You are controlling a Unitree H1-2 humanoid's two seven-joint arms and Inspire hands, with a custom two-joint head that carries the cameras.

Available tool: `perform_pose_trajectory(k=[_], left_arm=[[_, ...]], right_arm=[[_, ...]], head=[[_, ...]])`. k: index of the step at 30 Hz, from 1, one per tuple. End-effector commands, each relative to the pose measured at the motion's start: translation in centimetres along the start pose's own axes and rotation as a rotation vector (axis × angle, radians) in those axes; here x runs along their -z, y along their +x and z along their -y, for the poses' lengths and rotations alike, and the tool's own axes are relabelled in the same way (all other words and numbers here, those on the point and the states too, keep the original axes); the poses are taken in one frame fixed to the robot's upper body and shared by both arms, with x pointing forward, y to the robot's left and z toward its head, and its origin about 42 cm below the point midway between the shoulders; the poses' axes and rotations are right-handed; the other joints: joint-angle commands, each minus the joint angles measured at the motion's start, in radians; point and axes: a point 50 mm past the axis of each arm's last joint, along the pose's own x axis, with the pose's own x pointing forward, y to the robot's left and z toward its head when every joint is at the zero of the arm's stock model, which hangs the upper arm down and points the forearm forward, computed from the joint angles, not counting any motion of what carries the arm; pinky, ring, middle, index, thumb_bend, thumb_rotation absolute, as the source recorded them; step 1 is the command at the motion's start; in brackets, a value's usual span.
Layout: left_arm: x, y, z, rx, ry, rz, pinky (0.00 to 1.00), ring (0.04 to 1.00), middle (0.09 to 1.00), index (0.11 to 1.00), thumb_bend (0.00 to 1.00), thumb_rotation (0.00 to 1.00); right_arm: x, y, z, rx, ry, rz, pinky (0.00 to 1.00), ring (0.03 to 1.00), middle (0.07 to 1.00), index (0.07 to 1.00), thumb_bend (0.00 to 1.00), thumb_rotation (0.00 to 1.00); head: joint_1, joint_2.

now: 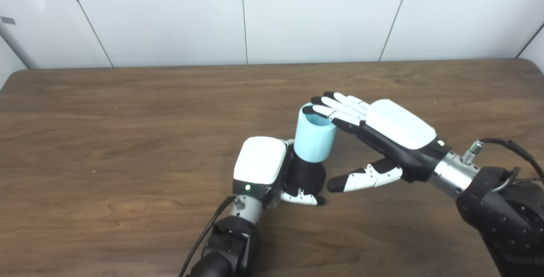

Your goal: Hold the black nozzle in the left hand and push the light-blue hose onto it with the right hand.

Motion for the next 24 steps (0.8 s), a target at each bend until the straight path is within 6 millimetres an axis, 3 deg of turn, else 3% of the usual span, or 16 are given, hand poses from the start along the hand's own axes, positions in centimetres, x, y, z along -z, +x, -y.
perform_pose_trajectory(k=[1, 14, 24], left_arm=[[-0.3, -1.7, 3.5, 0.212, -0.054, 0.017, 0.56, 0.550, 0.481, 0.483, 0.53, 0.00], [-0.3, -1.5, 3.6, 0.220, -0.055, 0.012, 0.59, 0.592, 0.538, 0.469, 0.52, 0.00], [-0.3, -1.7, 3.6, 0.221, -0.057, 0.011, 0.60, 0.600, 0.548, 0.460, 0.52, 0.00]], right_arm=[[-0.3, 0.0, 0.2, -0.004, -0.022, 0.029, 0.99, 1.000, 0.974, 0.917, 0.63, 1.00], [-2.4, 0.0, 0.2, -0.025, -0.006, 0.077, 0.95, 1.000, 0.960, 0.913, 0.63, 1.00], [-2.2, 0.1, -1.0, -0.107, -0.028, 0.053, 0.91, 0.988, 0.931, 0.898, 0.62, 1.00]], head=[[0.001, 0.001], [-0.006, 0.009], [-0.001, 0.019]])
